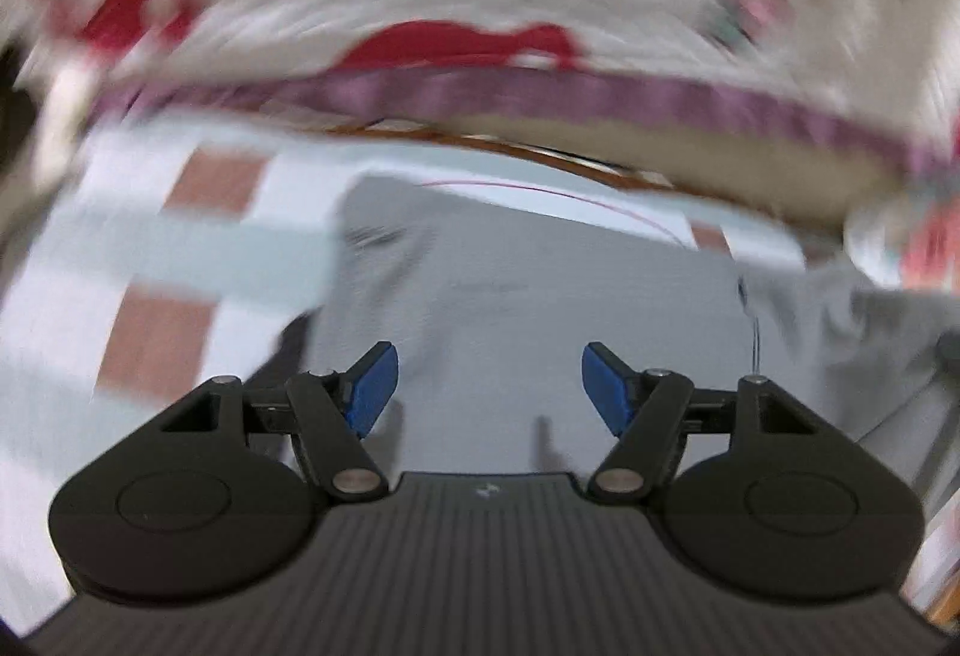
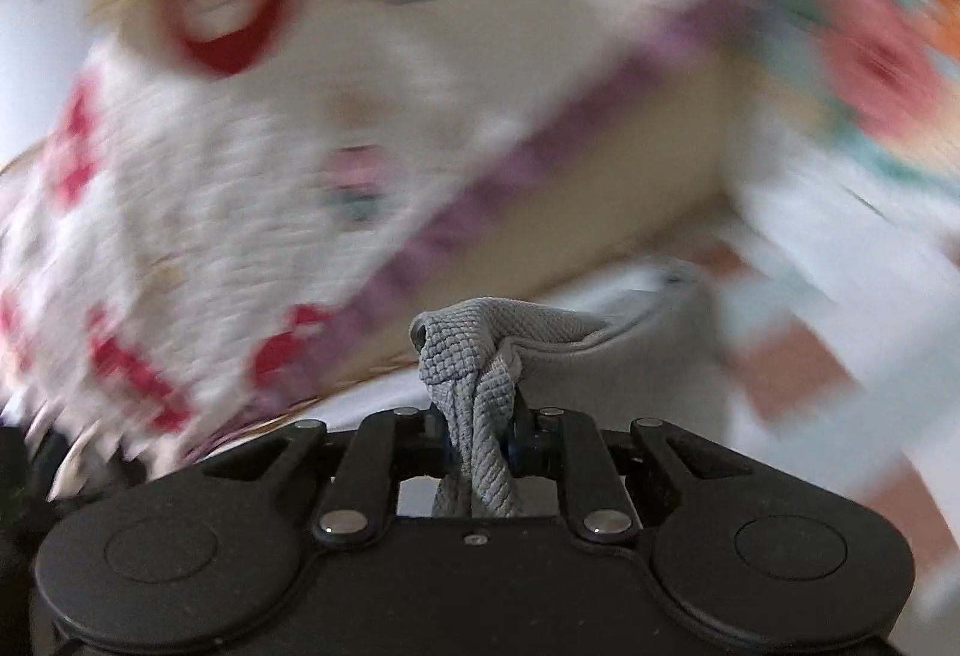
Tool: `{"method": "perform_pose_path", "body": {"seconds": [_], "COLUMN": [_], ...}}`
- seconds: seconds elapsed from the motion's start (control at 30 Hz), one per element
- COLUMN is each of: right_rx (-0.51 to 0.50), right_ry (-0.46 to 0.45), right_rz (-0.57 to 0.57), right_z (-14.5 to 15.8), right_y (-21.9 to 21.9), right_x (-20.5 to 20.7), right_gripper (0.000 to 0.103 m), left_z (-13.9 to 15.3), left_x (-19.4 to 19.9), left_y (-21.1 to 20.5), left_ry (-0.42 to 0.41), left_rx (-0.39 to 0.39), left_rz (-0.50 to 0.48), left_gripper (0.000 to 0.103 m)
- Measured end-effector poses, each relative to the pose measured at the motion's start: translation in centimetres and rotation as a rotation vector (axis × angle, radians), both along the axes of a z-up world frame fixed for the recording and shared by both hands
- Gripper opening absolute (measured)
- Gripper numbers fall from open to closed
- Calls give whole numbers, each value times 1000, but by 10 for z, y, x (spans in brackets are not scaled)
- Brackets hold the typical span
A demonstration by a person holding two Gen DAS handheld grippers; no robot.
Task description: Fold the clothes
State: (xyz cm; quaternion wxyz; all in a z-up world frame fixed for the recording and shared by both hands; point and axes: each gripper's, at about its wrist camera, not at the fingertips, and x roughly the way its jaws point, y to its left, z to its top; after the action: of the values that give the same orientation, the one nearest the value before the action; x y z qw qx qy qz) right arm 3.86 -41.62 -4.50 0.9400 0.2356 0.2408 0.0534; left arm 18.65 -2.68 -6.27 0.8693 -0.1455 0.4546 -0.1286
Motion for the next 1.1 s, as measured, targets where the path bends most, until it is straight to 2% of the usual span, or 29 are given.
{"method": "perform_pose_path", "body": {"seconds": [0.07,0.13,0.2,0.23,0.33,0.4,0.47,0.5,0.7,0.77,0.83,0.9,1.0,1.07,1.1], "right_rx": [-56,-128,-197,-228,-312,-366,-379,-374,-364,-291,-235,-245,-273,-343,-389], "right_ry": [-13,-31,-40,-41,20,101,205,215,154,168,163,140,92,97,107], "right_rz": [145,289,424,488,647,718,733,725,687,651,632,643,701,743,766], "right_z": [18,28,26,22,-14,-52,-87,-96,-94,-91,-89,-90,-89,-93,-96], "right_y": [36,80,127,152,221,254,271,272,254,242,233,237,248,262,270], "right_x": [25,45,56,59,64,66,72,72,57,59,56,60,57,56,56], "right_gripper": [18,18,18,18,18,18,18,18,18,18,18,18,19,19,22], "left_z": [0,1,-3,-11,-49,-70,-77,-77,-70,-66,-62,-61,-63,-70,-73], "left_x": [-10,-29,-49,-59,-81,-85,-81,-78,-64,-63,-62,-61,-58,-57,-56], "left_y": [28,45,58,70,100,104,100,98,81,70,64,60,57,56,56], "left_ry": [49,44,28,30,75,99,80,65,-1,-14,-23,-24,1,30,41], "left_rx": [-91,-93,-88,-131,-338,-417,-446,-448,-410,-372,-411,-448,-442,-429,-424], "left_rz": [78,118,170,202,321,376,368,356,252,209,160,124,102,106,101], "left_gripper": [66,67,67,67,67,66,66,66,65,65,65,66,67,67,67]}}
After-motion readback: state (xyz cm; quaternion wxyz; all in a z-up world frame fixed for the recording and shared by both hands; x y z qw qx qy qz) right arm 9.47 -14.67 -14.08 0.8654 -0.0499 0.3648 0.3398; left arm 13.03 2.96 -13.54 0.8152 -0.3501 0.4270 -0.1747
